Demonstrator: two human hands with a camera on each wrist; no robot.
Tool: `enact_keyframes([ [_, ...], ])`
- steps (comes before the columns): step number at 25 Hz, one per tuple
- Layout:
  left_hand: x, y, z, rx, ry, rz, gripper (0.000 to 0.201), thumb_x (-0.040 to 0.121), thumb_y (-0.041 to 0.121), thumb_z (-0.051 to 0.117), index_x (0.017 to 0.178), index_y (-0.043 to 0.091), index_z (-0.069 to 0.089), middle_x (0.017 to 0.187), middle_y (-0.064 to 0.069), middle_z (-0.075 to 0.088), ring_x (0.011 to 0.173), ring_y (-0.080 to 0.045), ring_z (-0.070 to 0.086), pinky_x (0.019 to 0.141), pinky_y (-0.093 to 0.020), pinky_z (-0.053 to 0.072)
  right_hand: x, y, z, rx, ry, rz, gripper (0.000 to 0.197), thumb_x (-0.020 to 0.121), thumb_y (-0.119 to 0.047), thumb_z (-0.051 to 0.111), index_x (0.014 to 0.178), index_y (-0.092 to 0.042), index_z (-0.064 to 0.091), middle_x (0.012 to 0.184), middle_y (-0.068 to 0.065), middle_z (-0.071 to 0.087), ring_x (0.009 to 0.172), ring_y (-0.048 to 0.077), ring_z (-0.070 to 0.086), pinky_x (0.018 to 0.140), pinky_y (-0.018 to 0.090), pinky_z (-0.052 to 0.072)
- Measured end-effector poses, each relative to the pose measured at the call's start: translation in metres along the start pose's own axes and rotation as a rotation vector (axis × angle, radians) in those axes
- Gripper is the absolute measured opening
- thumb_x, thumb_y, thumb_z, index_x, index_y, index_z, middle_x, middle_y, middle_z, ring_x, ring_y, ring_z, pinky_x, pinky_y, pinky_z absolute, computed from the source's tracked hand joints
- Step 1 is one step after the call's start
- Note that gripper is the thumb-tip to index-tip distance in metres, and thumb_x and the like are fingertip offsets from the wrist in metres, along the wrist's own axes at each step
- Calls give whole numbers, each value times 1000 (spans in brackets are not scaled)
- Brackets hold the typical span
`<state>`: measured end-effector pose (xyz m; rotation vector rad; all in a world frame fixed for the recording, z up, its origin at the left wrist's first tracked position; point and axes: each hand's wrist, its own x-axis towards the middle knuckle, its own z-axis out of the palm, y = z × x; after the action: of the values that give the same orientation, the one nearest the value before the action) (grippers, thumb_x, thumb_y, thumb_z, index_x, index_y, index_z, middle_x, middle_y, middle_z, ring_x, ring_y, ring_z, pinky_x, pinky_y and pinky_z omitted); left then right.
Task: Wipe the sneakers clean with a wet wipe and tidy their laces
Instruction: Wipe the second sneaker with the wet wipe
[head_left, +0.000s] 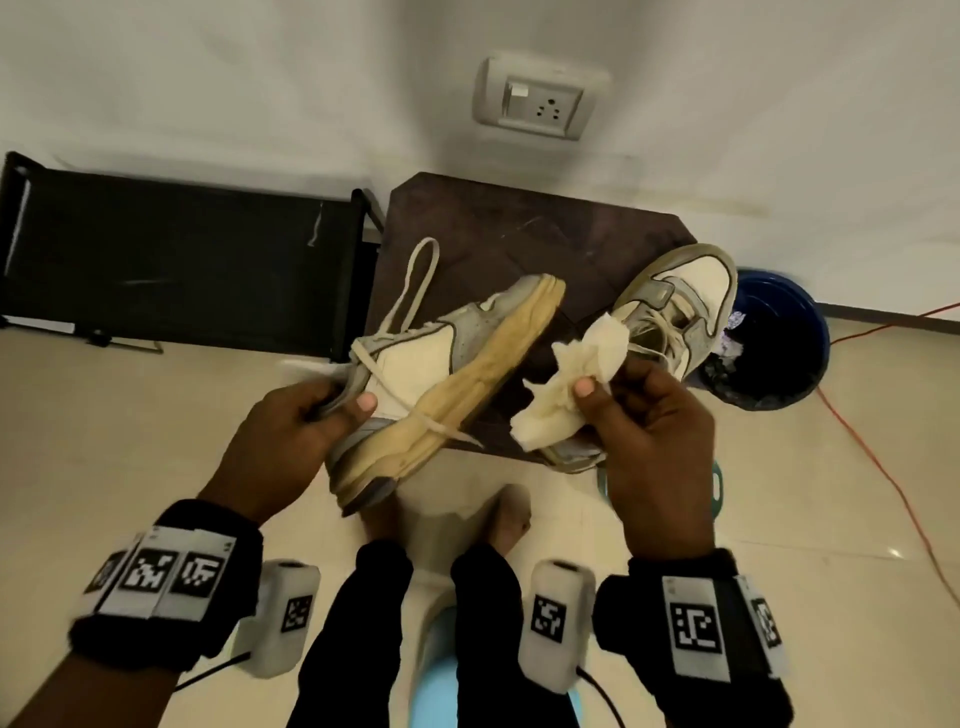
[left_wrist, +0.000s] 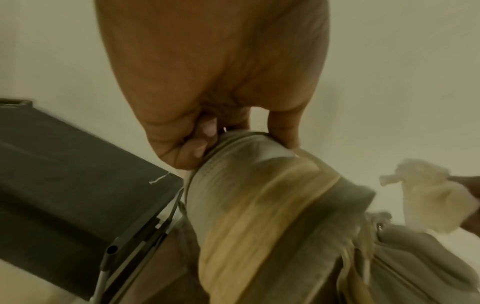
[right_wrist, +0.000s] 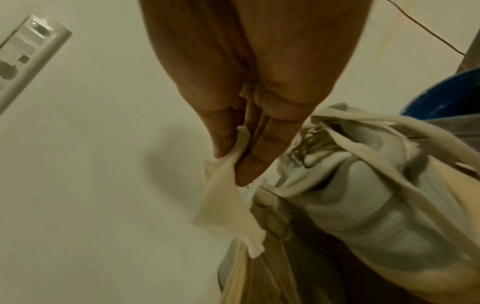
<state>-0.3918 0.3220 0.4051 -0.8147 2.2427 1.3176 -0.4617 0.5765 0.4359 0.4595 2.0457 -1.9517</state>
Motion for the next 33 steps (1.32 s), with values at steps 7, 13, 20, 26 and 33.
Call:
enact_keyframes([
  [7,9,-32,-4,91,-175,26,49,80,55,61,122,28,59,111,9,65,102,-11,60,91,-36,50,43,-14,31,-1009,36,-472,25,85,-7,58,105,-12,72,98,8,70,86,22,63,76,25,44],
  [13,4,-41,-18,43,-70,109,36,83,43,65,115,26,63,106,6,64,97,-14,60,85,-36,49,57,-5,56,-1297,-107,-373,31,83,2,53,104,-10,72,100,12,66,90,30,61,73,26,39],
  [20,3,-35,-23,189,-66,172,53,78,57,47,120,28,61,107,5,66,89,-15,59,78,-34,49,0,16,89,-1298,-400,-519,21,77,1,63,94,-8,72,88,7,63,82,26,59,66,38,53],
  [26,5,-35,-25,561,14,333,70,76,69,26,119,28,62,100,-6,67,97,-24,57,77,-33,47,40,1,70,-1330,-140,-442,24,80,4,56,95,-4,73,92,14,67,83,32,62,70,35,50],
  [33,0,-32,-16,248,-122,314,56,81,52,40,123,20,58,108,-1,68,98,-18,61,83,-28,45,-32,29,97,-1252,-472,-507,22,75,2,56,88,-11,69,87,5,62,75,23,59,59,34,51],
])
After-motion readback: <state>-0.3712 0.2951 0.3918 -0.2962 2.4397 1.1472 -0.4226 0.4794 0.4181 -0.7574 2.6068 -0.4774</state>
